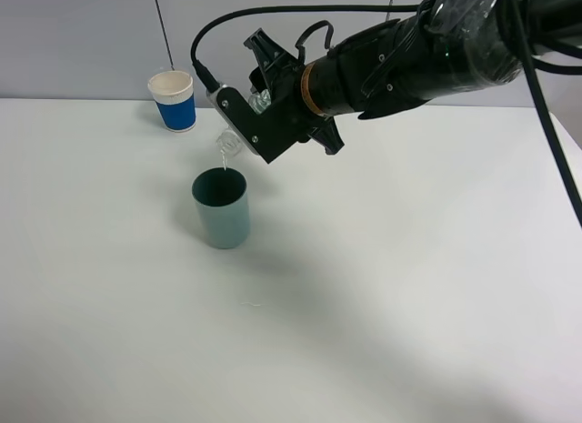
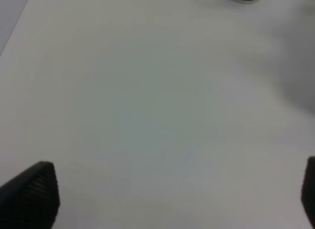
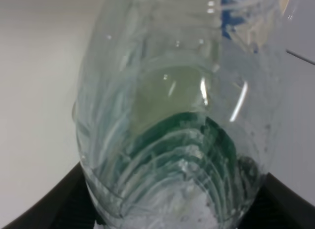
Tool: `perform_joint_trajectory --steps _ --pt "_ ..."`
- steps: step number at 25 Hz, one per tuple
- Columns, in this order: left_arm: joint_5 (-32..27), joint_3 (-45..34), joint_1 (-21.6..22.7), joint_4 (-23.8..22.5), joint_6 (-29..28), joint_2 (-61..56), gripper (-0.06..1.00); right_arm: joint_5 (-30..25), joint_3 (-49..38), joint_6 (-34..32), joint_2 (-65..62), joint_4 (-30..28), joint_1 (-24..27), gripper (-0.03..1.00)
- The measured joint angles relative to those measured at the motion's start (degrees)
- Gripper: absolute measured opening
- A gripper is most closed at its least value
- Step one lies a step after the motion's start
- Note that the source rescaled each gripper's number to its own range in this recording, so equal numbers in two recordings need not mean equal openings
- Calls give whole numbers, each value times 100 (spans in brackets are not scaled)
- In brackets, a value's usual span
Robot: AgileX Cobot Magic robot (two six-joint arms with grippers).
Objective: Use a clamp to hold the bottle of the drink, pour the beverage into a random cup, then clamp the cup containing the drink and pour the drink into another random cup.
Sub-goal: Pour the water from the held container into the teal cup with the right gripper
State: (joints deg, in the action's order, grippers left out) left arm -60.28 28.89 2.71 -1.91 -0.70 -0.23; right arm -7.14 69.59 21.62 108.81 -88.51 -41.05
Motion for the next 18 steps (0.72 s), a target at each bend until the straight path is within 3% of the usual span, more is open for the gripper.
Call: perform_joint_trajectory --steps 18 --pt "0 0 0 0 0 0 100 15 0 0 0 -470 -52 0"
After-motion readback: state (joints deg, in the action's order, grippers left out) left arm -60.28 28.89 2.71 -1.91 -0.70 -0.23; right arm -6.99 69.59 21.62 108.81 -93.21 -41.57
